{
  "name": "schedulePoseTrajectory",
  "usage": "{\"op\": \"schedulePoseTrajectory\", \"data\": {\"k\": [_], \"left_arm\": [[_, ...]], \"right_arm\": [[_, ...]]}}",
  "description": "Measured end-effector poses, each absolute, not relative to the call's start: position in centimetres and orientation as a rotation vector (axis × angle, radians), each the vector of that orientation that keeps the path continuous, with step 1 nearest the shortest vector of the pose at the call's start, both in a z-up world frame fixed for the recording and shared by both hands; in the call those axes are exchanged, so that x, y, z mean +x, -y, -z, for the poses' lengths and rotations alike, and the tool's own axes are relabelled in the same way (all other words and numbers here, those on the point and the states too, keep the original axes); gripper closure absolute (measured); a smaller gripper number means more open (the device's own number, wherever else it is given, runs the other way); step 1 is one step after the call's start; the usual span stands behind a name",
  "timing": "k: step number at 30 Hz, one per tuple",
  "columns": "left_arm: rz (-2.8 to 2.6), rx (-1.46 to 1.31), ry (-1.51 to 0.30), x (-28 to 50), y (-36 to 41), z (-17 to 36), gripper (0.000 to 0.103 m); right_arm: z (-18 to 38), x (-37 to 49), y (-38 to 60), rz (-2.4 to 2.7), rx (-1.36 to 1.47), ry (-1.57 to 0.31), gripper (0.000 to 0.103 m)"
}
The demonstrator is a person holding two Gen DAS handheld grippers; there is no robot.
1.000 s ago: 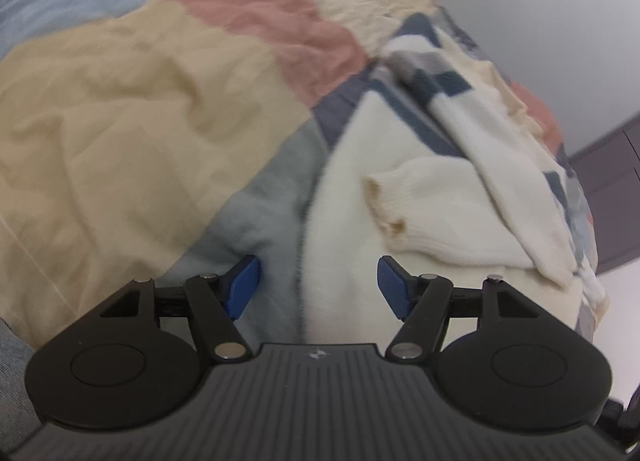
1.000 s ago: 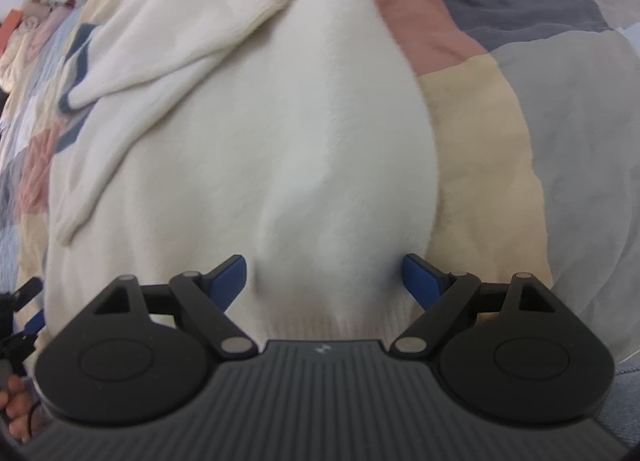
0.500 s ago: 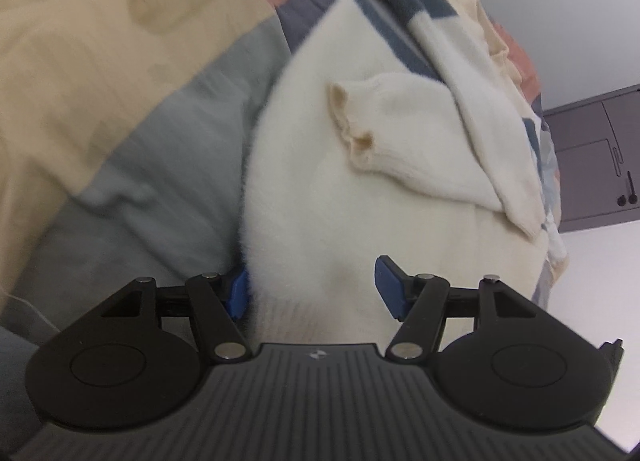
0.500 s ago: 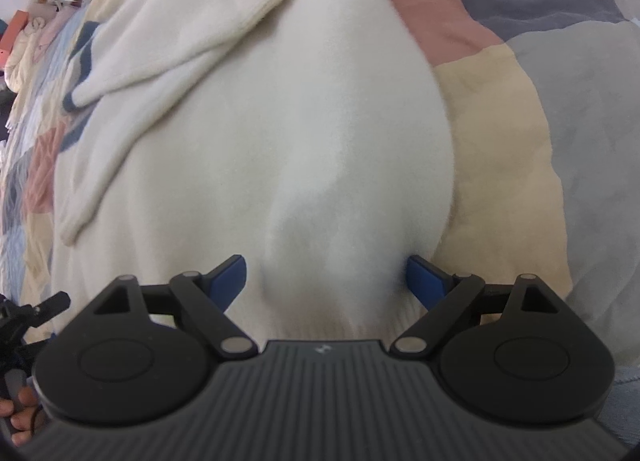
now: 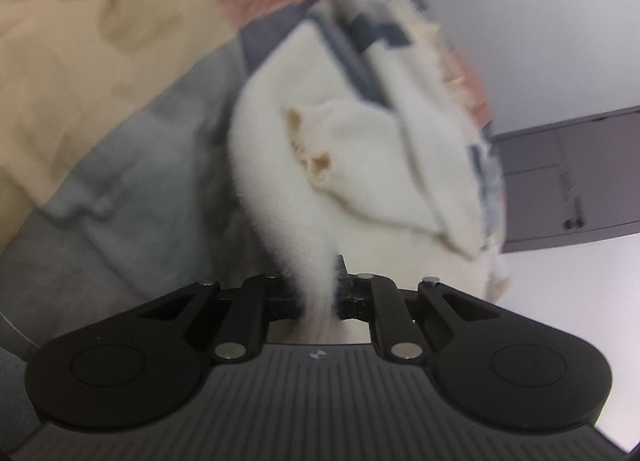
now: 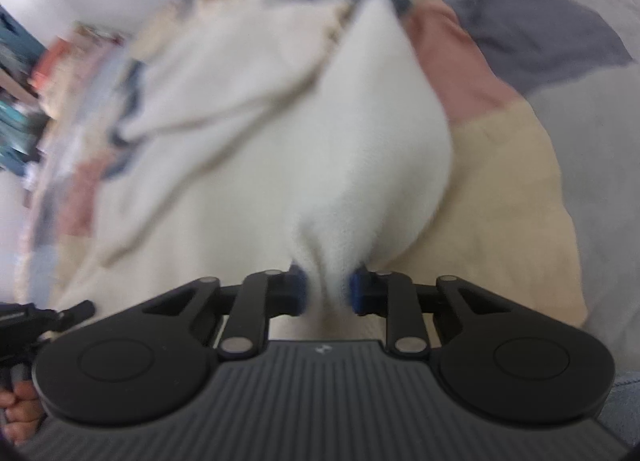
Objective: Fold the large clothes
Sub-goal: 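Lift the hem with both grippers and fold it toward the collar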
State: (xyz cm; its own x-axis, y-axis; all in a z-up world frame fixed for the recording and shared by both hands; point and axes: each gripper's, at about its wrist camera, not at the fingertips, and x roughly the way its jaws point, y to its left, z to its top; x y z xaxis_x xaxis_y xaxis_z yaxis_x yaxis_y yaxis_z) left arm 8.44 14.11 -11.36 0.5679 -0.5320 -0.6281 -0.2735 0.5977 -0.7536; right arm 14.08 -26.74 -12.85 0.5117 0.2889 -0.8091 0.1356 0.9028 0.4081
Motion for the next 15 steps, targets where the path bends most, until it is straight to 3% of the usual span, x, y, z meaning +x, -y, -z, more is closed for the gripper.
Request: {"op": "schedulePoseTrajectory", "data": {"k": [7,15], "left_arm": [[0.236,-1.001,-0.811,7.0,-15.8,5.8,0.091],[0.263,-1.002,-0.666,4.3,-17.3,0.8,0.095]], "right_arm": [[9.1,12.2,28.7,-0.240,0.661,-0.799,0.080],[5.7,10.7,30.0,-0.366,0.719,-0.652,0.082]]}}
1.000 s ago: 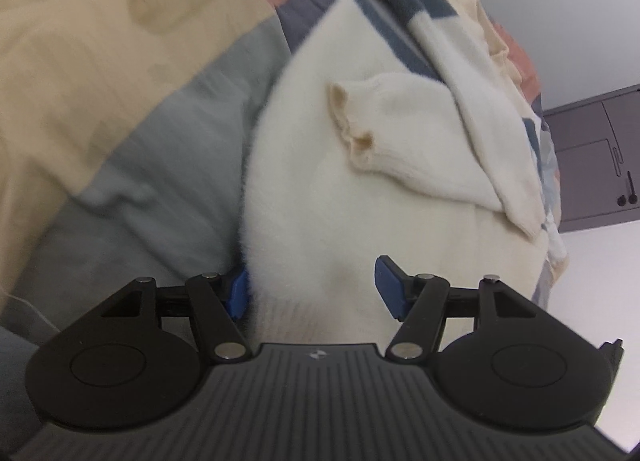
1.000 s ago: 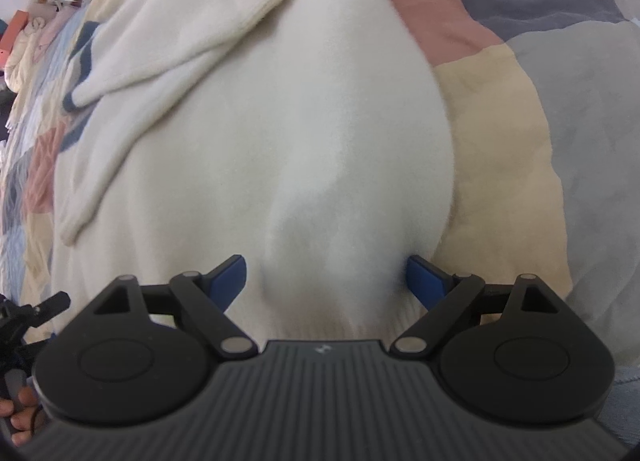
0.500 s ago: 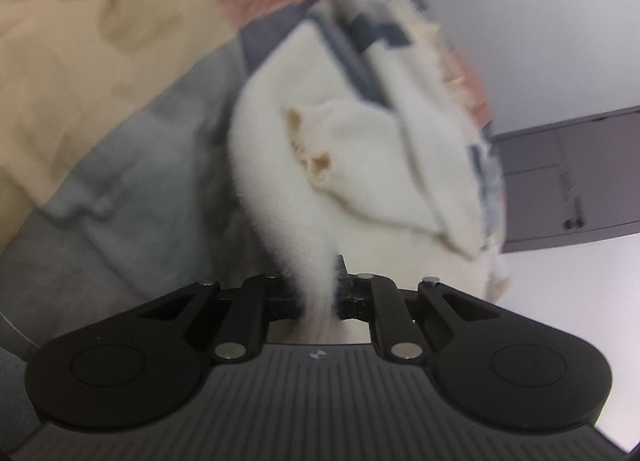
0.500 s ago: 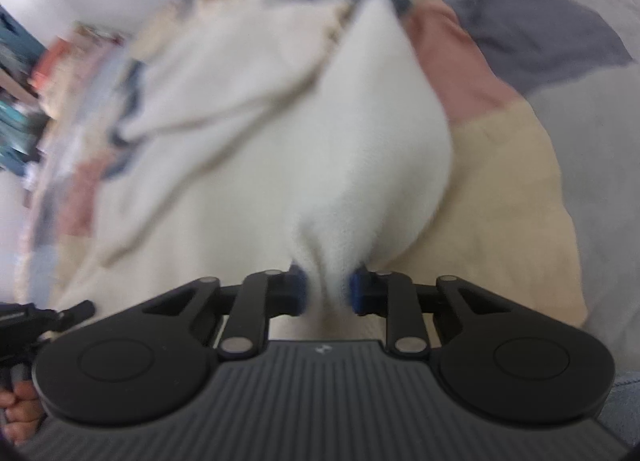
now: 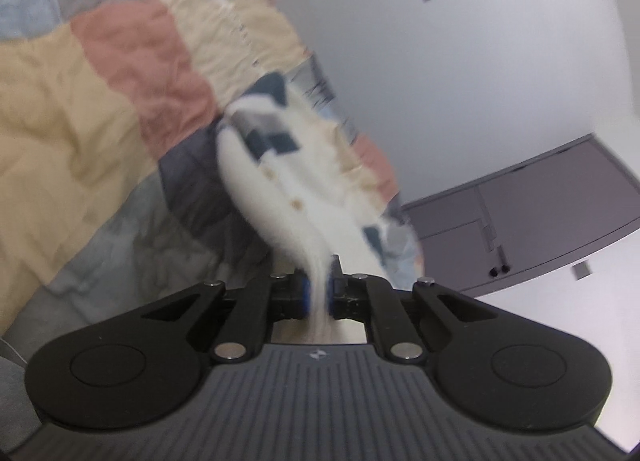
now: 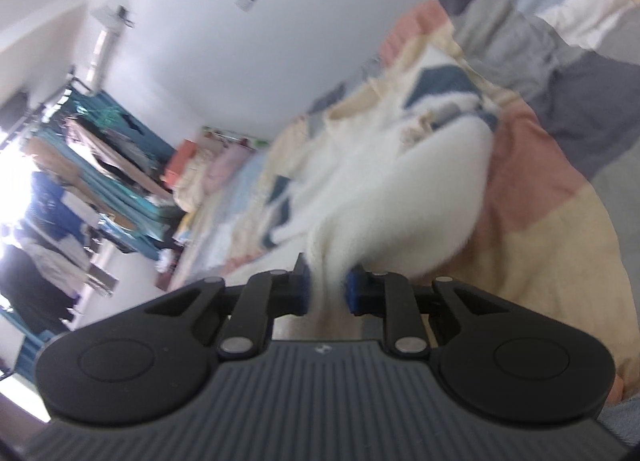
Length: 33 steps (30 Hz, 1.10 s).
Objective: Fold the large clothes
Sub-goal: 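Lift the hem with both grippers and fold it toward the collar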
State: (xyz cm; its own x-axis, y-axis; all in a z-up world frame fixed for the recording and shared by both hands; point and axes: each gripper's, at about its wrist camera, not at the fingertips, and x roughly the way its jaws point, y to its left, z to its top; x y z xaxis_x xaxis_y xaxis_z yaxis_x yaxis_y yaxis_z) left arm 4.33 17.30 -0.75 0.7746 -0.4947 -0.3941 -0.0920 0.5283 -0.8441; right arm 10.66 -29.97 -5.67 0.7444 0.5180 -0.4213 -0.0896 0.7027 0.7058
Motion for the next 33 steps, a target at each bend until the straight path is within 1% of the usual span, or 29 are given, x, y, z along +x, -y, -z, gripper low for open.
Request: {"op": "schedulePoseTrajectory", "data": {"k": [3,8,13,20,23,27,33], "left_arm": [[0.265,-0.991,-0.645,3.2,-18.0,0.0,0.095],[0.289,-0.994,-0.617,-0.1,-18.4,-0.2,0.095],[0.326,-0.958,-0.590,-3.8,-17.9,-1.6,0.095],[0.381,-0.933,-0.565,-8.3,-17.2,-3.4,0.095],[0.406,-0.911,-0.535,-9.7,-17.2,-3.9,0.095],[0.422,-0.905,-0.539,-8.3,-17.0,-3.9,0.095],[0.409,-0.894,-0.445,-2.5,-15.7,-4.4,0.095]], "right_arm": [[4.9,10.3,30.8,-0.409,0.751,-0.612,0.082],[3.8,8.9,31.3,-0.458,0.745,-0.603,0.083],[2.5,6.3,31.8,-0.504,0.715,-0.588,0.083],[0.6,2.7,32.5,-0.535,0.673,-0.616,0.083],[0.3,1.3,33.2,-0.548,0.711,-0.624,0.083],[0.5,2.2,34.1,-0.523,0.766,-0.631,0.083],[0.5,6.9,33.9,-0.471,0.815,-0.602,0.082]]}}
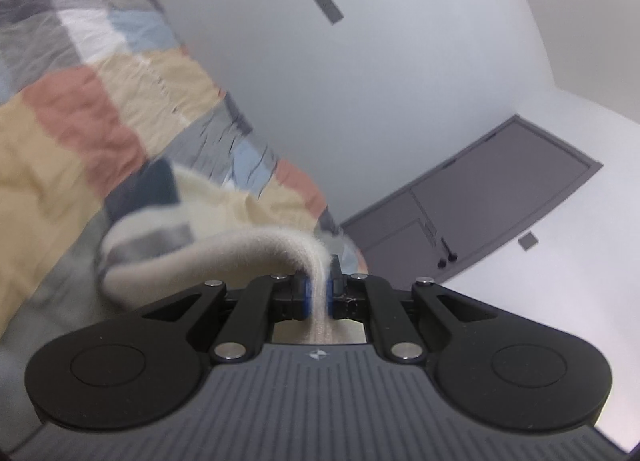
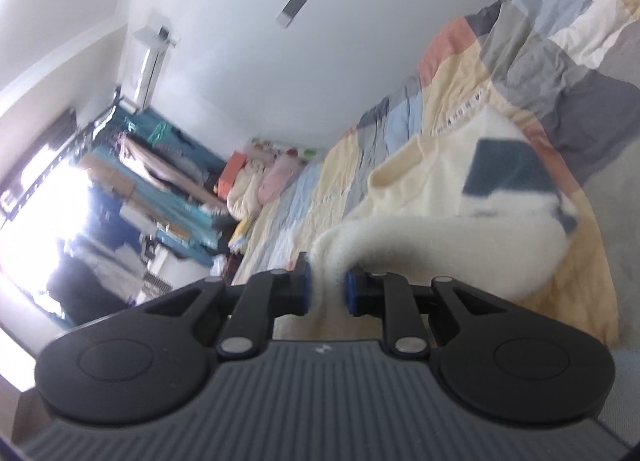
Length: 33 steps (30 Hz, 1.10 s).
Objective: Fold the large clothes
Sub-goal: 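Lift the hem with both grippers and fold it toward the collar, then open both grippers to release the folded hem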
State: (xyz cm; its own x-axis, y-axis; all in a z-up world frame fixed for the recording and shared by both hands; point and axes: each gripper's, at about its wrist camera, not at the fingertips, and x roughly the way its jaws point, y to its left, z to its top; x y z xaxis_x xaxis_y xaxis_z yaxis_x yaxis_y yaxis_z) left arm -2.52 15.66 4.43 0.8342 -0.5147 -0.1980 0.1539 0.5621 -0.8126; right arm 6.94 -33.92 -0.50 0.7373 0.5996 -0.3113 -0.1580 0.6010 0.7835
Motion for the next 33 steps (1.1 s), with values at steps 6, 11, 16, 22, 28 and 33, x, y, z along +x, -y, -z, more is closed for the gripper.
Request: {"op": "schedulePoseTrajectory", "data": {"k": [6,11,16,22,28,33], "left_arm": [[0.391,-0.893,-0.379,6.1,-14.4,-4.7,0.095],[0.340,-0.862,-0.342,13.4,-13.7,-3.3,0.095],[0.339,-0.847,-0.365,20.6,-13.1,0.1,0.095],[0.315,-0.771,-0.424,28.1,-13.0,4.1,0.095],[0.295,-0.783,-0.475,32.6,-13.7,9.4,0.094],[0.265,-0.841,-0.553,35.4,-14.6,13.6,0.094]], "right_arm": [[0.4,14.0,33.0,-0.395,0.814,-0.541,0.082],[2.2,20.3,32.4,-0.309,0.858,-0.496,0.082],[5.2,26.1,32.2,-0.217,0.844,-0.505,0.082],[9.2,31.6,32.1,-0.178,0.813,-0.547,0.082],[13.8,35.3,31.1,-0.116,0.799,-0.598,0.082],[15.2,37.2,30.7,-0.110,0.764,-0.628,0.082]]}}
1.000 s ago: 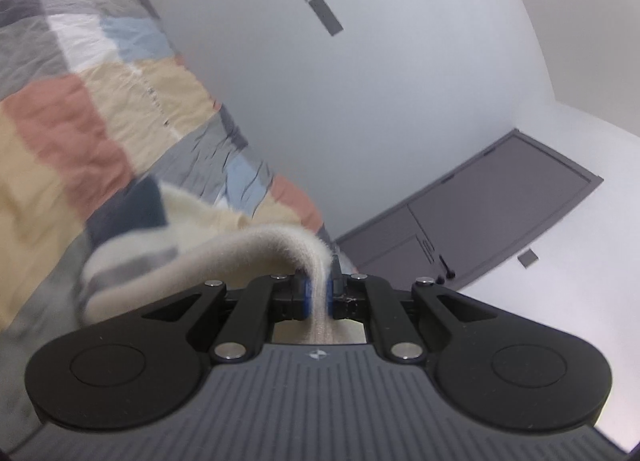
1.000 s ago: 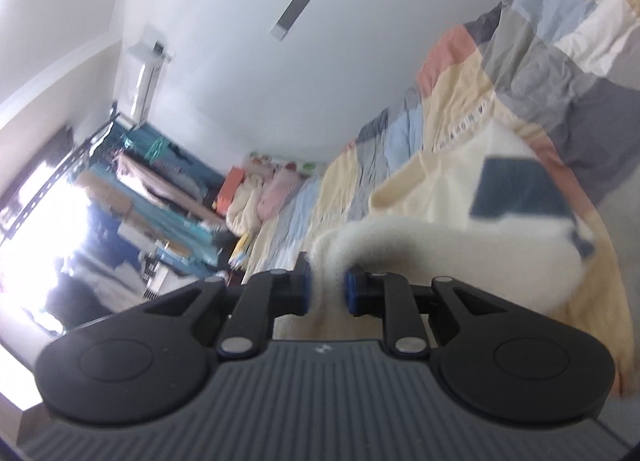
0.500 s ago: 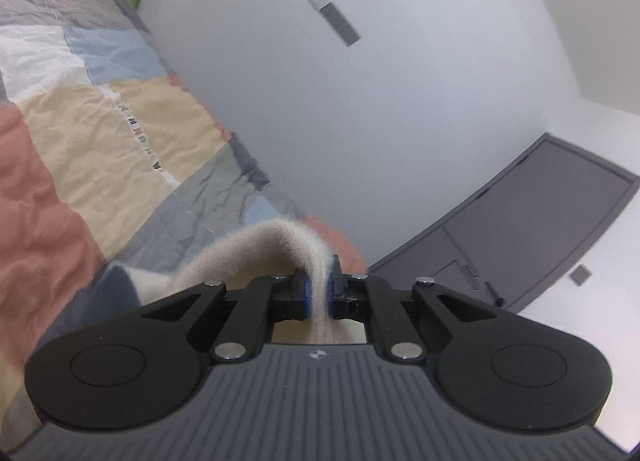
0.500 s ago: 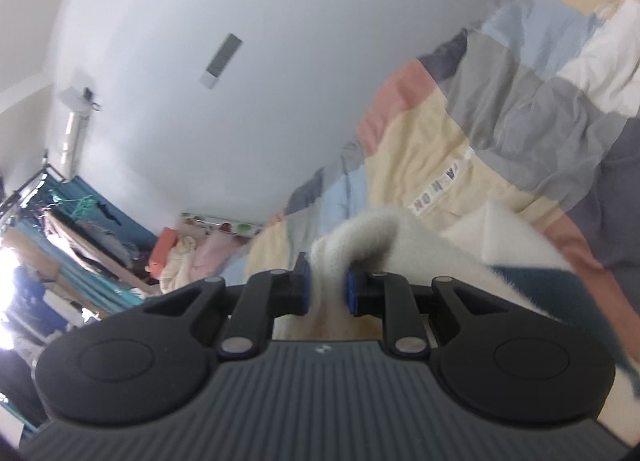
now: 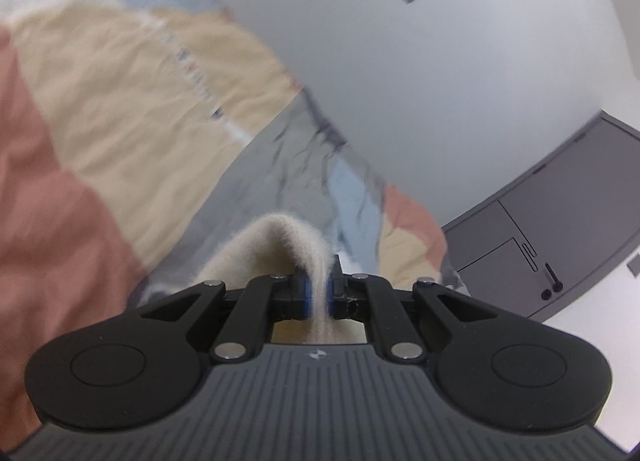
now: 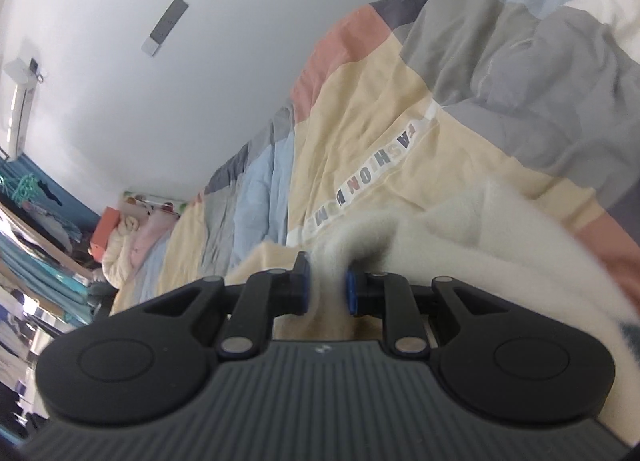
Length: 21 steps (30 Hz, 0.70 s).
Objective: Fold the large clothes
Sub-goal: 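Open both grippers to release the folded hem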
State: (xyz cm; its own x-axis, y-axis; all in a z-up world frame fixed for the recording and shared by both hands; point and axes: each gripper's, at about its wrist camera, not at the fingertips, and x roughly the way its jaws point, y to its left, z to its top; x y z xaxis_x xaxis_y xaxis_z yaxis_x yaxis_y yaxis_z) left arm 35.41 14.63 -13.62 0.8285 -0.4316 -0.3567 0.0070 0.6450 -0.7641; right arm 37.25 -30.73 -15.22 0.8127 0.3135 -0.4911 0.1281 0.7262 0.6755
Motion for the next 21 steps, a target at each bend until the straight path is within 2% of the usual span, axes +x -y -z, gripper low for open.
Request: {"op": "schedulePoseTrajectory", "data": {"k": [4,7,8,9,11,14,17,18,21], "left_arm": [[0.264,-0.882,-0.578,35.9,-15.2,15.0,0.094],[0.261,-0.856,-0.581,35.4,-15.1,14.3,0.087],[0.261,-0.849,-0.578,35.0,-15.1,13.9,0.077],[0.260,-0.845,-0.576,34.6,-15.0,13.6,0.058],[0.255,-0.859,-0.563,33.4,-14.9,12.9,0.044],[0.267,-0.833,-0.545,31.1,-14.1,11.6,0.044],[0.243,-0.754,-0.534,28.4,-13.3,10.3,0.044],[0.248,-0.732,-0.527,27.4,-13.1,9.9,0.044],[0.255,-0.668,-0.532,25.1,-12.5,9.0,0.043]], "right_arm": [[15.4,37.5,29.9,-0.110,0.713,-0.623,0.082],[15.1,37.1,30.1,-0.118,0.717,-0.618,0.080],[15.1,36.9,30.1,-0.119,0.723,-0.617,0.080],[15.1,37.0,30.3,-0.122,0.730,-0.616,0.078],[14.8,36.6,30.5,-0.145,0.750,-0.610,0.074],[13.8,35.5,30.4,-0.162,0.727,-0.612,0.064],[12.2,33.6,30.4,-0.154,0.715,-0.576,0.031],[11.7,33.0,30.3,-0.156,0.708,-0.563,0.028],[10.4,31.2,29.8,-0.190,0.685,-0.537,0.027]]}}
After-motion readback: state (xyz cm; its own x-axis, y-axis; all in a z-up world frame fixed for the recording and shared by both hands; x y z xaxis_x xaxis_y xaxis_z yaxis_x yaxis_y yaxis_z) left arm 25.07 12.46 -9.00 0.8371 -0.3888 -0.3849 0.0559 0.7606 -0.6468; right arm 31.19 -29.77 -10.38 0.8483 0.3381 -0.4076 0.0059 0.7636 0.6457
